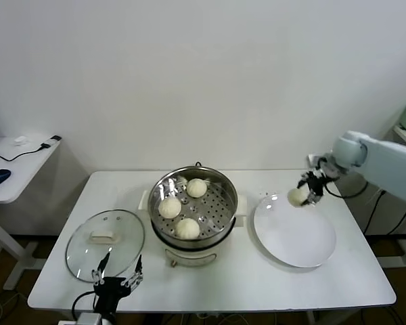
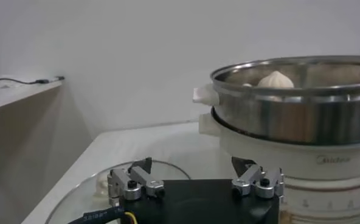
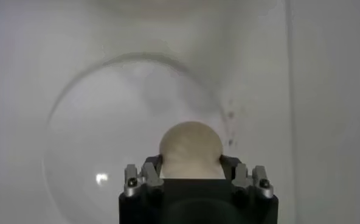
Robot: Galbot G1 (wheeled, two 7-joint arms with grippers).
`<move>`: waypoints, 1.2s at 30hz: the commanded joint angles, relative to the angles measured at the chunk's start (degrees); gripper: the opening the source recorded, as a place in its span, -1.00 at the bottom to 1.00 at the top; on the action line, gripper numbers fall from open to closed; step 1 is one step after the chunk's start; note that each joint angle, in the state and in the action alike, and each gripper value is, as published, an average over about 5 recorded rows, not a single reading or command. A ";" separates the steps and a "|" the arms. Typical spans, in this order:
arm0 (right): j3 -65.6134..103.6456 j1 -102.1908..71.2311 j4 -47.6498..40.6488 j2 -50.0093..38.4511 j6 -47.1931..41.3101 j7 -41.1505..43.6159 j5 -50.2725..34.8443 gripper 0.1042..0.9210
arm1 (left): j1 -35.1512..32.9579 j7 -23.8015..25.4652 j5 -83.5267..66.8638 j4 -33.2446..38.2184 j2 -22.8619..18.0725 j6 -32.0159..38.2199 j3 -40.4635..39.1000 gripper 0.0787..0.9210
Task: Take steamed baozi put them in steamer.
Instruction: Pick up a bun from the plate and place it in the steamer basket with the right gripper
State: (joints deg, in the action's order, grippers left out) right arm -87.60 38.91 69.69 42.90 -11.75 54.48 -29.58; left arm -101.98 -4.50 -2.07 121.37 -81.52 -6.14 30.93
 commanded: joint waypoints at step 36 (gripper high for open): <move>-12.86 2.51 5.23 29.73 -10.83 -12.89 -20.42 0.36 | 1.84 -0.05 -2.54 -0.25 0.54 0.07 0.99 0.77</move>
State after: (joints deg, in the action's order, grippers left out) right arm -100.44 44.38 76.75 70.86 -22.12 42.25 -52.38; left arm -100.08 -4.56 -4.64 121.29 -80.97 -6.25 31.81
